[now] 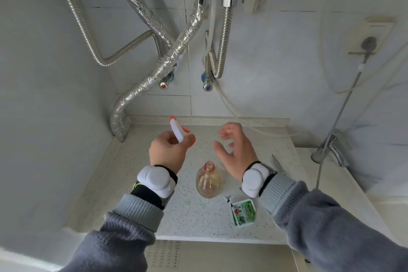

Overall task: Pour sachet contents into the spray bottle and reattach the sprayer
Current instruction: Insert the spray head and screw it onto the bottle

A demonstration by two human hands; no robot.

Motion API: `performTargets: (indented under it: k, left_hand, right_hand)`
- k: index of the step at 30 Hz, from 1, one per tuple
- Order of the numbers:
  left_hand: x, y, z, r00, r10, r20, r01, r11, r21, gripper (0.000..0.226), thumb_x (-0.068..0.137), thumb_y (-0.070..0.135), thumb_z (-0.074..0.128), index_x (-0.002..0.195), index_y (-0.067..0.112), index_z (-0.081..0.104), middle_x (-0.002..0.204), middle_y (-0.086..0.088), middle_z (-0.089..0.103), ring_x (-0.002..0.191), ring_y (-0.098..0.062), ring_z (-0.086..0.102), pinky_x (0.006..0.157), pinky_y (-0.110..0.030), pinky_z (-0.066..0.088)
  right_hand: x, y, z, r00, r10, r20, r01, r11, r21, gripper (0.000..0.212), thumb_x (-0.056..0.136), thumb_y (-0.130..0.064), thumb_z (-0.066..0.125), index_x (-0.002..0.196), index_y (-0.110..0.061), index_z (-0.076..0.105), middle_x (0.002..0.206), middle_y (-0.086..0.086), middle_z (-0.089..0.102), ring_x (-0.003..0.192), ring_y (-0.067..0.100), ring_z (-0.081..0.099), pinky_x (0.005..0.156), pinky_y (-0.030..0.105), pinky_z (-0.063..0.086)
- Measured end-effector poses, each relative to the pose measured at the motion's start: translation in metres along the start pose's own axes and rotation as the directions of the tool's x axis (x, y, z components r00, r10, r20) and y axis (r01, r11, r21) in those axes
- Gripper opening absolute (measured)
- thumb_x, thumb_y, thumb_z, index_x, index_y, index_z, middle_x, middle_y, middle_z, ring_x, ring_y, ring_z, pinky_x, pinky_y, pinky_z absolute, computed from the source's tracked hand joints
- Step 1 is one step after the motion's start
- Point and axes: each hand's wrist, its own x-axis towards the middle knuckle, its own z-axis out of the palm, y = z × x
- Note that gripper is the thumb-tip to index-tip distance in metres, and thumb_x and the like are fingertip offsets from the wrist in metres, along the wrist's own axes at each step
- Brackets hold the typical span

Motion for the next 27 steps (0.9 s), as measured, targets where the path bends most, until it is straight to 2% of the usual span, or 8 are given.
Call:
performTargets:
  k: [4, 6, 9, 12, 17, 20, 23, 27]
  left_hand:
    - [-0.001, 0.004, 0.002, 0.991, 0.128, 0.032, -0.131, 0.982, 0.139, 0.015, 0.070, 0.047, 0.072, 0.075, 0.042, 0.059, 0.072, 0.018, 0.064, 0.057, 0.005, 0.059, 0.049, -0.017, 0.038]
    - [-0.002, 0.008, 0.004, 0.985, 0.166, 0.045, -0.171, 0.970, 0.171, 0.016, 0.072, 0.047, 0.071, 0.075, 0.043, 0.057, 0.073, 0.021, 0.063, 0.062, 0.014, 0.056, 0.048, -0.016, 0.037]
    - [-0.002, 0.014, 0.002, 0.978, 0.206, 0.033, -0.209, 0.963, 0.169, 0.016, 0.072, 0.047, 0.072, 0.075, 0.041, 0.057, 0.070, 0.020, 0.061, 0.062, 0.016, 0.053, 0.050, -0.017, 0.036]
    - [-0.001, 0.022, -0.002, 0.969, 0.248, 0.014, -0.246, 0.953, 0.176, 0.017, 0.071, 0.048, 0.072, 0.074, 0.042, 0.056, 0.069, 0.018, 0.060, 0.059, 0.014, 0.053, 0.049, -0.018, 0.035]
    - [-0.002, 0.027, -0.006, 0.946, 0.323, 0.009, -0.316, 0.920, 0.231, 0.018, 0.072, 0.046, 0.072, 0.073, 0.044, 0.054, 0.066, 0.021, 0.058, 0.063, 0.017, 0.052, 0.048, -0.012, 0.032]
    - [-0.004, 0.025, -0.003, 0.935, 0.352, 0.042, -0.350, 0.900, 0.261, 0.017, 0.072, 0.045, 0.072, 0.078, 0.042, 0.056, 0.069, 0.023, 0.058, 0.066, 0.021, 0.050, 0.047, -0.005, 0.037]
    - [-0.008, 0.021, 0.002, 0.926, 0.369, 0.083, -0.376, 0.879, 0.294, 0.019, 0.073, 0.045, 0.072, 0.081, 0.040, 0.056, 0.072, 0.027, 0.058, 0.071, 0.023, 0.048, 0.047, -0.005, 0.036]
    - [-0.006, 0.024, 0.003, 0.922, 0.386, 0.036, -0.383, 0.893, 0.238, 0.019, 0.072, 0.043, 0.073, 0.082, 0.038, 0.059, 0.062, 0.023, 0.053, 0.060, 0.017, 0.050, 0.051, -0.001, 0.035]
  right_hand:
    - [-0.015, 0.028, -0.004, 0.977, 0.125, 0.172, -0.115, 0.991, -0.069, 0.044, 0.082, -0.035, 0.060, 0.120, -0.023, 0.041, 0.108, -0.011, 0.058, 0.097, 0.004, 0.057, 0.081, 0.030, 0.051]
    - [-0.021, 0.035, -0.001, 0.946, 0.166, 0.279, -0.143, 0.984, -0.102, 0.055, 0.076, -0.045, 0.062, 0.122, -0.026, 0.040, 0.110, -0.013, 0.057, 0.099, 0.002, 0.056, 0.080, 0.024, 0.048]
    - [-0.028, 0.040, 0.006, 0.910, 0.216, 0.355, -0.171, 0.973, -0.156, 0.067, 0.064, -0.060, 0.059, 0.122, -0.033, 0.037, 0.111, -0.017, 0.055, 0.100, -0.001, 0.055, 0.076, 0.014, 0.040]
    - [-0.031, 0.043, 0.011, 0.891, 0.239, 0.386, -0.181, 0.967, -0.180, 0.071, 0.062, -0.061, 0.063, 0.122, -0.037, 0.034, 0.111, -0.020, 0.053, 0.101, -0.002, 0.053, 0.077, 0.014, 0.038]
    - [-0.034, 0.043, 0.019, 0.888, 0.218, 0.404, -0.143, 0.968, -0.208, 0.072, 0.067, -0.053, 0.070, 0.126, -0.033, 0.035, 0.111, -0.019, 0.051, 0.100, 0.002, 0.054, 0.081, 0.018, 0.040]
    - [-0.033, 0.042, 0.022, 0.900, 0.205, 0.383, -0.127, 0.967, -0.219, 0.071, 0.070, -0.047, 0.074, 0.128, -0.030, 0.036, 0.111, -0.018, 0.052, 0.100, 0.003, 0.054, 0.082, 0.020, 0.042]
    - [-0.033, 0.042, 0.024, 0.910, 0.198, 0.365, -0.119, 0.966, -0.228, 0.069, 0.072, -0.044, 0.075, 0.128, -0.028, 0.037, 0.111, -0.016, 0.053, 0.101, 0.004, 0.054, 0.083, 0.022, 0.044]
    - [-0.034, 0.044, 0.025, 0.914, 0.189, 0.359, -0.099, 0.962, -0.253, 0.066, 0.074, -0.042, 0.074, 0.127, -0.028, 0.037, 0.114, -0.014, 0.051, 0.103, 0.008, 0.055, 0.085, 0.026, 0.047]
